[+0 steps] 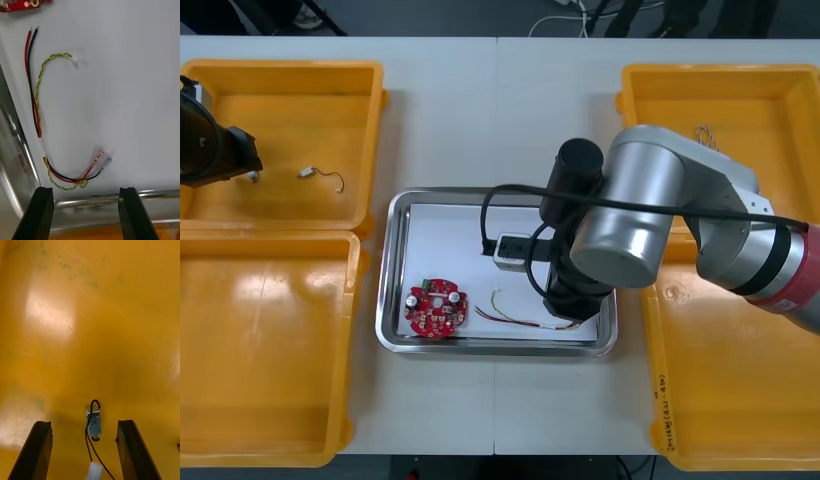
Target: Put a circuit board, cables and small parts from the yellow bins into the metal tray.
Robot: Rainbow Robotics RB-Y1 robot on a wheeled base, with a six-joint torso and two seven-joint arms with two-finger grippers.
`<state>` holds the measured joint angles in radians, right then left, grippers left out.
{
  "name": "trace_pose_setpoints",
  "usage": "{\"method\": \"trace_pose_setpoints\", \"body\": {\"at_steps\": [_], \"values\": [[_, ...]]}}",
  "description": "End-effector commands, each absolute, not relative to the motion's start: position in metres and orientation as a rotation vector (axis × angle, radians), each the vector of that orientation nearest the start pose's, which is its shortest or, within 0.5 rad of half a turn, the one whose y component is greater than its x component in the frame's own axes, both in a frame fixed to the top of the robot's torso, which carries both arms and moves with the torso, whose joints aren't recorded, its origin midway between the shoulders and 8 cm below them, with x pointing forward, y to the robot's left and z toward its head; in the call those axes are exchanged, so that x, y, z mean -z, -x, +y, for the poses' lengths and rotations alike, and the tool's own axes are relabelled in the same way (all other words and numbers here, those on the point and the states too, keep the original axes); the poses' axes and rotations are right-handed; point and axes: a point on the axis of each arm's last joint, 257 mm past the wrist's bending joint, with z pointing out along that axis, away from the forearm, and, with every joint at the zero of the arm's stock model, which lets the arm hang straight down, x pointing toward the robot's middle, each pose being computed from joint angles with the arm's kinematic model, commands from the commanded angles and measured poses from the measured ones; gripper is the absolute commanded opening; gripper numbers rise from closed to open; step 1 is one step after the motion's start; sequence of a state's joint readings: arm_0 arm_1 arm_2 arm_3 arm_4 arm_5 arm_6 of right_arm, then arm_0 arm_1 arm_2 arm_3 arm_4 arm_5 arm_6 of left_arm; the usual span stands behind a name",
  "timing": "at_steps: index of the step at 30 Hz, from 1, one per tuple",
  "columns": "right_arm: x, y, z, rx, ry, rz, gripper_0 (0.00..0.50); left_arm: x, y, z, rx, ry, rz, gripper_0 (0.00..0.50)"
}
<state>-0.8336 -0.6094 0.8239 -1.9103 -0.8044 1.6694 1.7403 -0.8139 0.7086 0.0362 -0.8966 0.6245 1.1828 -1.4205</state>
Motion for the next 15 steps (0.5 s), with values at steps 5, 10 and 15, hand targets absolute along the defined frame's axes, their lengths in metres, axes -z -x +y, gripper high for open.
{"method": "trace_pose_setpoints", "body": {"at_steps": [5, 10, 15], "values": [[0.181, -0.415, -0.079, 0.151, 1.658, 2.277, 0.5, 0.184, -0.627, 0.421, 0.019, 0.187, 2.459, 0.5], [0.145, -0.427, -0.088, 0.13, 1.555, 2.289, 0.5, 0.192, -0.629, 0.419, 0.014, 0.177, 2.458, 0.5], [0.112, -0.442, -0.092, 0.069, 1.429, 2.273, 0.5, 0.193, -0.63, 0.417, 0.013, 0.175, 2.454, 0.5]]}}
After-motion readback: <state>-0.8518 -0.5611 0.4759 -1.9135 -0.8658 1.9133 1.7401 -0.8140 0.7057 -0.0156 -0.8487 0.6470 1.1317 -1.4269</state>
